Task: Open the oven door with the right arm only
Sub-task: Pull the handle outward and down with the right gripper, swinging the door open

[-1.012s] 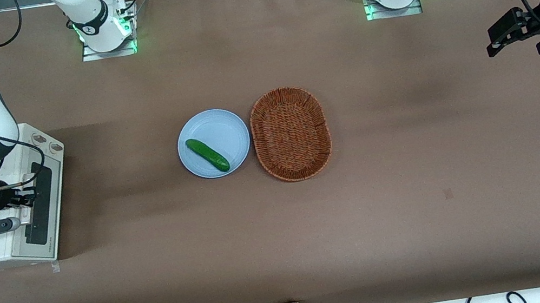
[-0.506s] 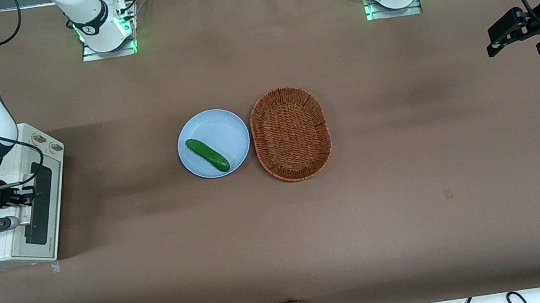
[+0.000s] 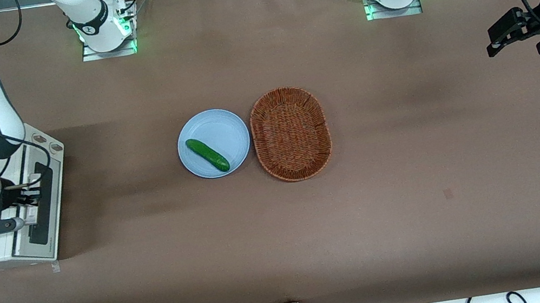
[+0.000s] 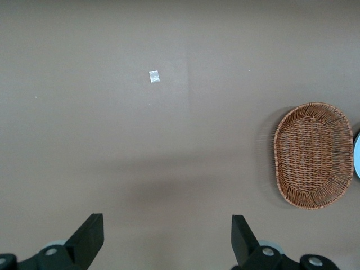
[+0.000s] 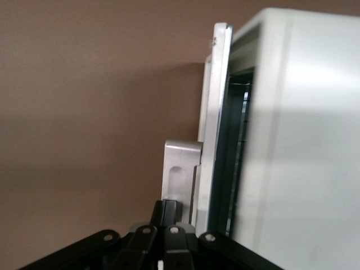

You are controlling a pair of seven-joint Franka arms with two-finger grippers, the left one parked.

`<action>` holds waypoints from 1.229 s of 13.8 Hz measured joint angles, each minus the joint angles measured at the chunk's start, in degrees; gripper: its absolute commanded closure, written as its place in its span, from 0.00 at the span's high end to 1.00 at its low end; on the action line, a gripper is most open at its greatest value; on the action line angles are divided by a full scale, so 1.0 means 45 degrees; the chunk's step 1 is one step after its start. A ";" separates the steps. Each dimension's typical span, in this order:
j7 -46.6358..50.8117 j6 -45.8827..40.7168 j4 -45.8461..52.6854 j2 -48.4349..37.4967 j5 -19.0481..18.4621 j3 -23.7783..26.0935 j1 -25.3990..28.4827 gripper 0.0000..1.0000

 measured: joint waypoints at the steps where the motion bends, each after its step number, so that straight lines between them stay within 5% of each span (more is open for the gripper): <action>1: 0.0619 0.0175 -0.0074 0.0171 0.0122 0.0083 0.0293 0.00; 5: 0.2927 0.1611 -0.0137 0.1829 0.0255 0.0230 0.1372 0.01; 6: 0.3392 0.2055 -0.0050 0.2299 0.0242 0.0234 0.1504 0.08; 7: 0.3872 0.2456 0.0131 0.2724 0.0212 0.0233 0.1597 0.25; 9: 0.4690 0.2750 0.0731 0.3262 0.0150 0.0250 0.1727 1.00; 17: 0.4963 -0.0618 0.2782 0.1448 0.0667 0.0517 0.1818 1.00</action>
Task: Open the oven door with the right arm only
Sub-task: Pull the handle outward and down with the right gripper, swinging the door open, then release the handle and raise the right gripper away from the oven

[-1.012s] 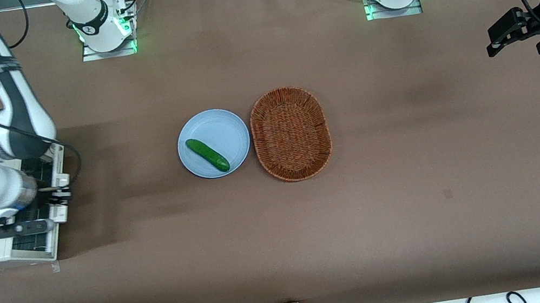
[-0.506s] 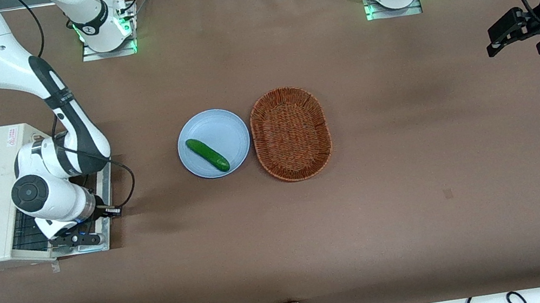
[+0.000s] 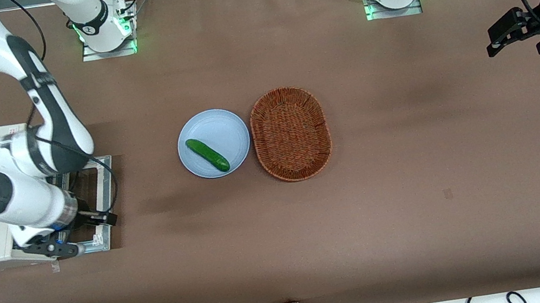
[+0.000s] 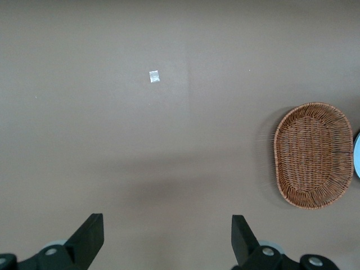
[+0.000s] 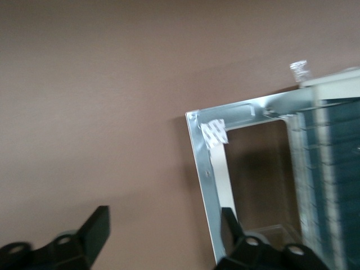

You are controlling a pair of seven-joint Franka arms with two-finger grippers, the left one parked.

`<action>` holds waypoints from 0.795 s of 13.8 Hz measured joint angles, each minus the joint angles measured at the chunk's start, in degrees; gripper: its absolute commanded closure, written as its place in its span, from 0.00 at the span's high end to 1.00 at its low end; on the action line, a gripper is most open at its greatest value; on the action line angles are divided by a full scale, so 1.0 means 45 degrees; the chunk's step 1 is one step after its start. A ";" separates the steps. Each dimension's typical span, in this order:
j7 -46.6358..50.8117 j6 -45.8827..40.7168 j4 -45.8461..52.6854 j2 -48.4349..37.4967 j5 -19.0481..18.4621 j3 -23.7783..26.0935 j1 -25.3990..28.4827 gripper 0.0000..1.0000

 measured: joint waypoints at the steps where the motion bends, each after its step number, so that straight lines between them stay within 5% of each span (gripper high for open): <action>1: -0.0370 -0.0836 0.0022 -0.0746 0.0087 0.0086 -0.0011 1.00; 7: -0.3364 -0.5107 -0.0110 -0.5202 0.0897 0.0882 -0.0648 1.00; 11: -0.4427 -0.5535 -0.0372 -0.6101 0.0973 0.1052 -0.1017 1.00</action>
